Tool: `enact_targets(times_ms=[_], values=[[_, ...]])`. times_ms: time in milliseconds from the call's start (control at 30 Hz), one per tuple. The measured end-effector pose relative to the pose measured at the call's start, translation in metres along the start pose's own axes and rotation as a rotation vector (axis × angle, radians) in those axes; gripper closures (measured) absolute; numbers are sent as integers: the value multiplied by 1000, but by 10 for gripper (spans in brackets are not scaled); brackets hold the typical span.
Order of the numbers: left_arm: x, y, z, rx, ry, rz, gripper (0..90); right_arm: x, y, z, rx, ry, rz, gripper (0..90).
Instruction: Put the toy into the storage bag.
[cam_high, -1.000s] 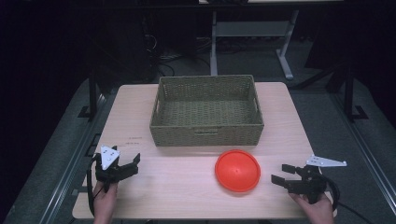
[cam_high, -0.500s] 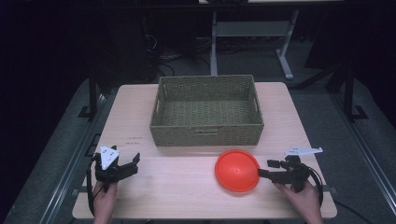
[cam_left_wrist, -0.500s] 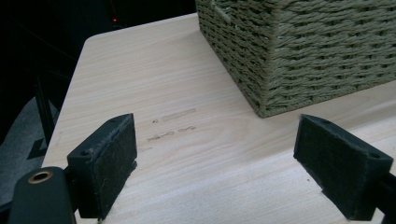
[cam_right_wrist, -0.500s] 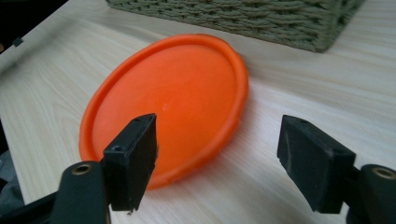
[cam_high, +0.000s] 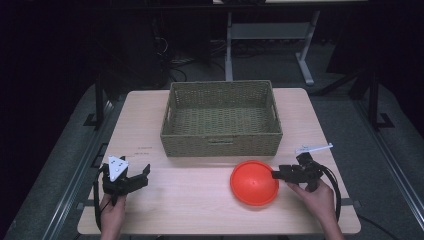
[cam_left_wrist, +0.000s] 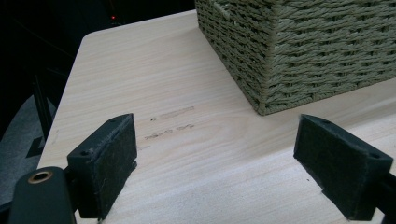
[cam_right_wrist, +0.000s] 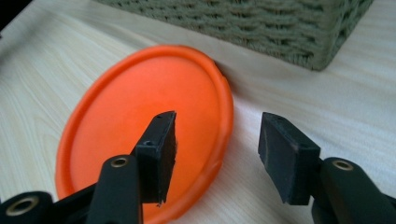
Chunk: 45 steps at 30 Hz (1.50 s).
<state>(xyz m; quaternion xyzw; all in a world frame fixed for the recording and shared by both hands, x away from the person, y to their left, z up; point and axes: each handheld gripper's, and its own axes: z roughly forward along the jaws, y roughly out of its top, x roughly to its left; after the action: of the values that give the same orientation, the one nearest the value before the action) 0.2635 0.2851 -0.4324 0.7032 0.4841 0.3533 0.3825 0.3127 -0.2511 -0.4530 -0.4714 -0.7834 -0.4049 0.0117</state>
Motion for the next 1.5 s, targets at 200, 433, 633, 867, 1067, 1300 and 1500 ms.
enact_targets(times_ms=[200, 433, 633, 867, 1067, 1300, 1500], values=[[-2, 0, 0, -5, -7, 6, 128, 2, -4, 4, 21, 6, -3, 536], [-2, 0, 0, -5, -4, 4, 128, -1, -6, 8, 36, 16, 4, 590], [-2, 0, 0, -3, -4, 0, 128, -1, -8, 11, 50, 33, 5, 615], [-2, 0, 0, -1, -10, 9, 128, 0, -9, 16, 67, 46, 7, 613], [-3, 1, 0, -1, -9, 7, 128, 2, -9, 16, 49, 80, 16, 616], [-3, 1, 1, -2, -12, 5, 128, 5, -9, 17, 51, 101, 21, 668], [-4, 1, 0, -7, -12, 9, 128, 9, -8, 13, 26, 103, 11, 763]])
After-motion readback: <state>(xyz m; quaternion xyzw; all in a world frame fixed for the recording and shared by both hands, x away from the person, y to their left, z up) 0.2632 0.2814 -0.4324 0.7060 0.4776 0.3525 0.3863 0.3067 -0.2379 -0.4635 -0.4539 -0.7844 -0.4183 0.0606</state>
